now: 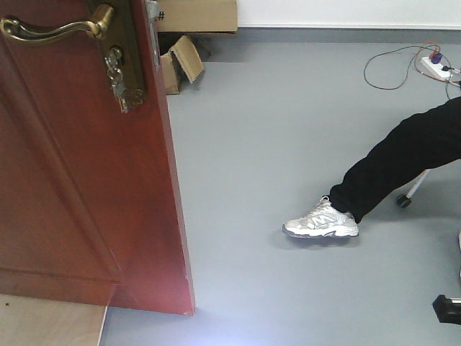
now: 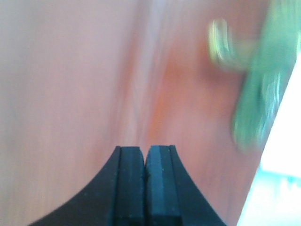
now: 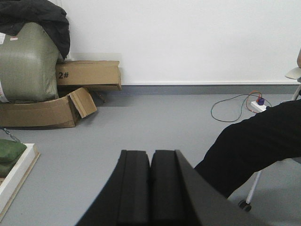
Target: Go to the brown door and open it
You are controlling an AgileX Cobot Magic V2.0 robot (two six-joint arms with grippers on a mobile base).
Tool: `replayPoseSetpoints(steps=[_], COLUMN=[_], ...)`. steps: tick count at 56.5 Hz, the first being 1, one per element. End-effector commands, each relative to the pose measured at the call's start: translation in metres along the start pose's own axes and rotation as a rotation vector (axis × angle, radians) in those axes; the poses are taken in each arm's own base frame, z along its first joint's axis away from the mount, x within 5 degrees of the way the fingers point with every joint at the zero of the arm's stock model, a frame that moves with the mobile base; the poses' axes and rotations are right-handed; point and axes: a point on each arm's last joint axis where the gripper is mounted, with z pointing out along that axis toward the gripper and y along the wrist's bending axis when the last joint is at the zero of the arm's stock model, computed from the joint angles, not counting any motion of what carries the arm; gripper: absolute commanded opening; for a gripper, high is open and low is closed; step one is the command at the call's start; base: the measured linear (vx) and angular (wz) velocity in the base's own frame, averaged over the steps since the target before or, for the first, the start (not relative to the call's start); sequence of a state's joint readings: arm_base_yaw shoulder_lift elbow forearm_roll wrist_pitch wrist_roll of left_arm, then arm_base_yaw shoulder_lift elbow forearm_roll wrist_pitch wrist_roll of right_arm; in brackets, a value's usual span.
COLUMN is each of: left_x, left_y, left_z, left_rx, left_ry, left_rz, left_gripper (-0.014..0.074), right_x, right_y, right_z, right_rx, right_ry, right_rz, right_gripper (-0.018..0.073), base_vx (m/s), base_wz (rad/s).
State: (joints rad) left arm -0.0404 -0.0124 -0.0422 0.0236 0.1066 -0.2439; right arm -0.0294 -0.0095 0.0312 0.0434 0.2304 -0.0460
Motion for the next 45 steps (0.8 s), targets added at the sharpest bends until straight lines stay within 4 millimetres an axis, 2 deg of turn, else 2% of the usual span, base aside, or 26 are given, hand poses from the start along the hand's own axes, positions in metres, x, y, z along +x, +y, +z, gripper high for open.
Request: replayPoseSetpoints(steps=[1,13,45], left_x=[-0.005,0.01,0.01], left_y=[-0.002,0.002,0.002], left_z=[0.001,0.003,0.001], left_rx=[0.026,0.01,0.013], left_ry=[-0.082,-0.024,-0.042], left_rz=[0.035,0.065,0.093], left_gripper=[-0.0006,-0.0006,-0.0006], right_x=[-0.006,-0.006,-0.006], right_y=[0.0,0.0,0.0], right_z=[-0.001,-0.001,-0.001], right_rx=[0.006,0.006,0.006], right_ry=[-0.086,-0.086,-0.086], right_rz=[-0.008,-0.008,-0.008], right_gripper=[0.0,0.0,0.0], base_vx=[0.0,0.0,0.0], base_wz=[0.0,0.0,0.0])
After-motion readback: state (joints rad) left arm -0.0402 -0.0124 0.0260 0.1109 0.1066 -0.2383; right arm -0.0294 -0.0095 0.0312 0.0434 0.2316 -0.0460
